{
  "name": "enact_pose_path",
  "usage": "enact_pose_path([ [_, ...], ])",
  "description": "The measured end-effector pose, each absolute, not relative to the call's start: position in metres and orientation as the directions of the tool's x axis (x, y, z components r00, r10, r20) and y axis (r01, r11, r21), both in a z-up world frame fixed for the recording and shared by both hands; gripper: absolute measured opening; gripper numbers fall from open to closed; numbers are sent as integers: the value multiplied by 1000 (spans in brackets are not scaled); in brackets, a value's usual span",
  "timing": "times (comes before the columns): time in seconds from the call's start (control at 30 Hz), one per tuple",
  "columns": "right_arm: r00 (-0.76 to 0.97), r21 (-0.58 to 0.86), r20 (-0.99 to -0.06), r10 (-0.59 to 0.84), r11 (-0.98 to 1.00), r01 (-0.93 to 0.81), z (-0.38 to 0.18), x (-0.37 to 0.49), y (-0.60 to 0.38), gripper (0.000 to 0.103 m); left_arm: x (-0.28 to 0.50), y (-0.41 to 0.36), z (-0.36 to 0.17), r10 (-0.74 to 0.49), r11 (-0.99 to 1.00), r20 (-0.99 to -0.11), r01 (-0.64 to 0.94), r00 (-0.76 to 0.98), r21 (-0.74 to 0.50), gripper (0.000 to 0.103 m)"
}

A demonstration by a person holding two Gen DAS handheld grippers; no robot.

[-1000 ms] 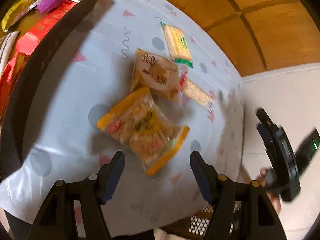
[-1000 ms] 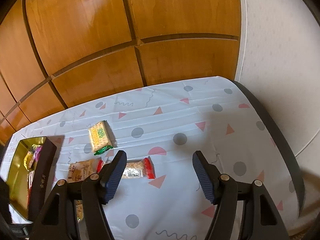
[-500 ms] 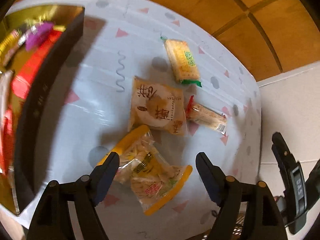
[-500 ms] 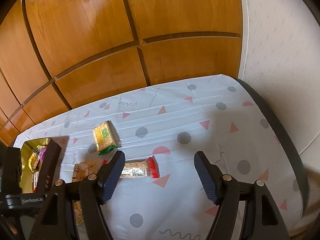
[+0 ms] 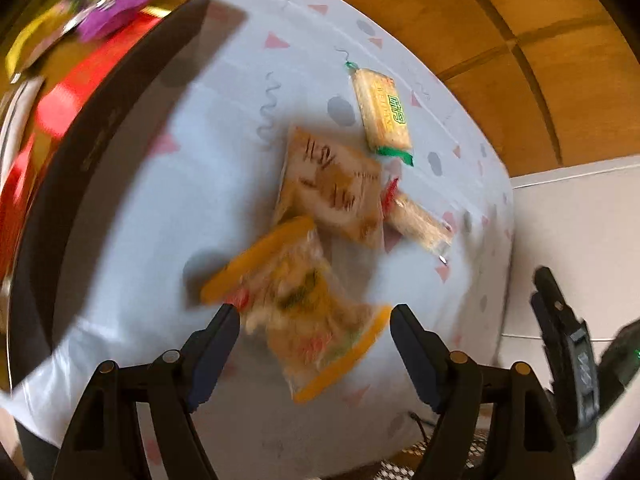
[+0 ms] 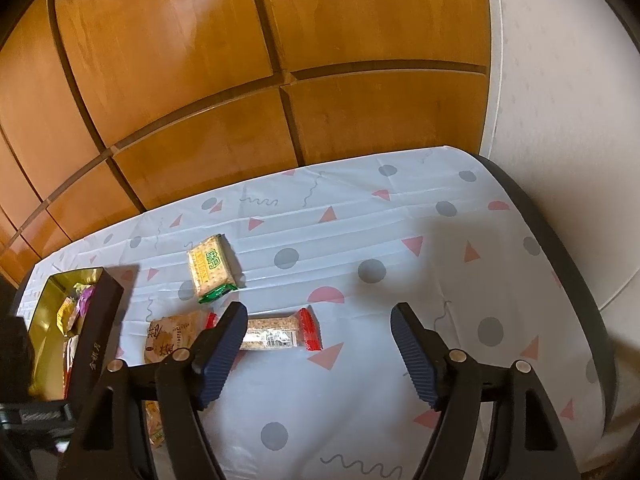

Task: Organize snacks
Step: 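Swing the held cracker bag with the left gripper over the table, then carry the cracker bag toward the tin with left while right grasps the red-capped grain bar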

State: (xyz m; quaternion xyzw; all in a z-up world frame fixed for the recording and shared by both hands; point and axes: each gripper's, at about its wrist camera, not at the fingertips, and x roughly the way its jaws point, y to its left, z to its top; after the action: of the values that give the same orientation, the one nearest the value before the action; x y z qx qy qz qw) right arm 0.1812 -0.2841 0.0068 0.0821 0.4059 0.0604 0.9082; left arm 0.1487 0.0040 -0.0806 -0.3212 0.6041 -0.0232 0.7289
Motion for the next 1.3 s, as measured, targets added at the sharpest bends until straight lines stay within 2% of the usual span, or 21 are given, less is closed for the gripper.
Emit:
enact_pose_path([
  [0.2, 655, 199, -734, 179, 979, -44, 5, 183, -284, 75, 181, -1, -86, -376, 834, -886, -316, 273, -451, 79],
  [0.37, 646, 191, -742, 179, 980, -53, 3, 184, -281, 76, 196, -17, -74, -369, 883, -885, -191, 285, -430, 78],
  [0.5, 639, 189, -749, 175, 981, -47, 2, 186, -281, 76, 179, -19, -50, -294, 939, -897, -78, 329, -336, 78],
  [0.83, 640, 180, -752, 155, 983, -26, 0, 185, -284, 76, 152, -6, -81, -386, 861, -901, -273, 199, -429, 76],
  [0.93, 641, 183, -752, 154, 983, -22, 1, 185, -285, 76, 157, -19, -81, -352, 882, -913, -255, 205, -397, 76],
  [1.0, 638, 186, -755, 154, 982, -18, 0, 186, -286, 76, 161, -33, -85, -298, 922, -935, -195, 193, -334, 76],
  [1.07, 636, 189, -756, 158, 982, -19, 0, 186, -285, 76, 160, -38, -94, -257, 944, -950, -167, 177, -286, 70],
  [1.23, 632, 180, -758, 161, 983, -35, -1, 186, -282, 76, 135, -41, -90, -199, 979, -944, 14, 262, -203, 45],
  [1.3, 627, 172, -762, 159, 984, -40, -2, 186, -280, 76, 123, -36, -88, -209, 978, -935, 66, 288, -199, 44],
])
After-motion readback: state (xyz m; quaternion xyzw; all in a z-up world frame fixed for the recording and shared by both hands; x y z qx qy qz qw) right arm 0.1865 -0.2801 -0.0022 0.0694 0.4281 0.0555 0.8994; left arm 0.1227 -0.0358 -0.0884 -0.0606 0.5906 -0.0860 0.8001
